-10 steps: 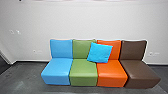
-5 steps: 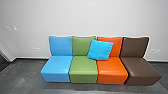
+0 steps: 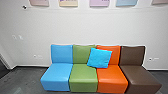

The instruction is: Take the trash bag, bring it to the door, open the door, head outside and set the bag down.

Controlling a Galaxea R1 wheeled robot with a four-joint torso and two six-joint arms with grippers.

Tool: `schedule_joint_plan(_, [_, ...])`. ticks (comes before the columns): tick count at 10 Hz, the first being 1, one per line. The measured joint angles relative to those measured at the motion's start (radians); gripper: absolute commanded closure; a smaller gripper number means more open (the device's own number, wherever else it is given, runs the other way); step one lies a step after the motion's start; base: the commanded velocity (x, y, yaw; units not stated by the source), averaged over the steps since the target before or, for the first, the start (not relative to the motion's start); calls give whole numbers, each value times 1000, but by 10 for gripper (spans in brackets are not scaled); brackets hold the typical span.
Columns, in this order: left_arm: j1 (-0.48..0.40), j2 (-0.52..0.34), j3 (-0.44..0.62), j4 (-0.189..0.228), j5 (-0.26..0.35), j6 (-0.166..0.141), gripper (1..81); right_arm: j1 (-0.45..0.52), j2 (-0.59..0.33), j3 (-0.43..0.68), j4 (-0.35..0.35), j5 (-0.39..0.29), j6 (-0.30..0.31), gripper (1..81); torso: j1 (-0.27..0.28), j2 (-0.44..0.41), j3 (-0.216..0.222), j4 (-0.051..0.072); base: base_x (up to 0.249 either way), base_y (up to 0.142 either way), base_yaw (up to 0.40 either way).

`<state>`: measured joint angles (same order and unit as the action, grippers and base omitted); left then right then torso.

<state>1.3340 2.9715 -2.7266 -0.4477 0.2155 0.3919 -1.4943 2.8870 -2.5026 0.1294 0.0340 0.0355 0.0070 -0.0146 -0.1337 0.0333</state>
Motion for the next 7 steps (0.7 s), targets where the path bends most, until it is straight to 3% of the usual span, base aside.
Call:
schedule_joint_plan(1, [3,1,-1,0,0,0,811,-3,1,0,0,-1,0,10,0,0,29,0,0,0,0])
schedule_joint_plan(3, [10,1,-2,0,-3,0,811,-7,1,0,0,-1,0,10,-1,-2,47,0,0,0,0])
schedule_joint_plan(7, [11,15,-20,0,-13,0,811,-10,25,-29,-8,-2,-7,10,-2,-2,46,0,0,0,0])
